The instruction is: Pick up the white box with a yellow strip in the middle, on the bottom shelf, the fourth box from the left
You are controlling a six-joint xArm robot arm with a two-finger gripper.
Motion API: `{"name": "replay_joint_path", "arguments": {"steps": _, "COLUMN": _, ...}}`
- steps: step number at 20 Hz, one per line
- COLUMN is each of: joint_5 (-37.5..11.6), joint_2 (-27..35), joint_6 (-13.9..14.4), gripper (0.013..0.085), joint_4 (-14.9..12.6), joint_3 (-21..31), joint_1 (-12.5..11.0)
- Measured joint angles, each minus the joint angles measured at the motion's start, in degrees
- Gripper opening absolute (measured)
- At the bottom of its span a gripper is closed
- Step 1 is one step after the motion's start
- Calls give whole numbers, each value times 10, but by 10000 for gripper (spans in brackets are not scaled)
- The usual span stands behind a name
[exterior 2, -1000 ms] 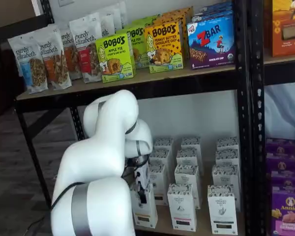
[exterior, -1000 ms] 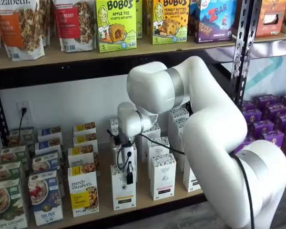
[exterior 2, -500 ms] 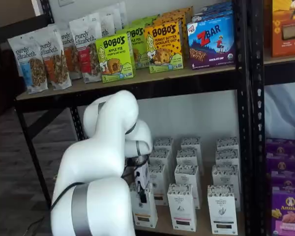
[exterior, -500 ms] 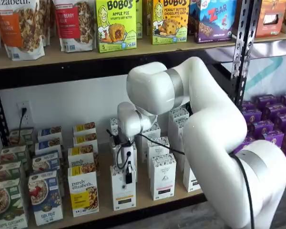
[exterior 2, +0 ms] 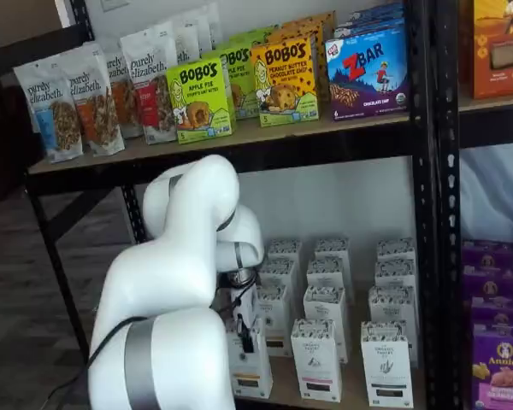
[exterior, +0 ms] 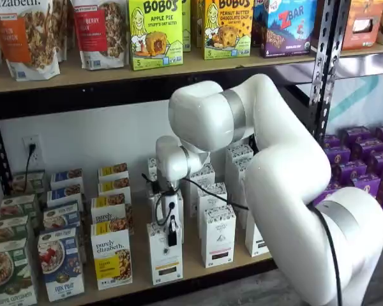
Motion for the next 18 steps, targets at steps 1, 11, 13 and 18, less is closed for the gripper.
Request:
{"name": "replay_joint_path", "arguments": {"steps": 1, "joint_5": -3, "joint_2": -4, "joint_6": 1, "gripper": 490, "joint_4": -1, "joint_3": 8, "joint_1": 1}}
{"name": "replay_joint_path", "arguments": {"steps": 11, "joint_5": -50, "joint_2": -66, "joint_6": 2, "gripper": 490, "joint_4": 7, "joint_3": 117, "joint_1": 9}}
{"name": "replay_joint_path", "arguments": {"steps": 13, "joint_5": -70, "joint_2": -90, "joint_6": -2, "gripper": 490, "joint_4": 12, "joint_3": 158, "joint_1": 10}}
{"name": "replay_joint_path", "arguments": {"steps": 18, "joint_5": -103, "joint_2": -133, "joint_6": -1, "gripper": 490, "joint_4": 14, "joint_3": 229, "joint_1": 14}}
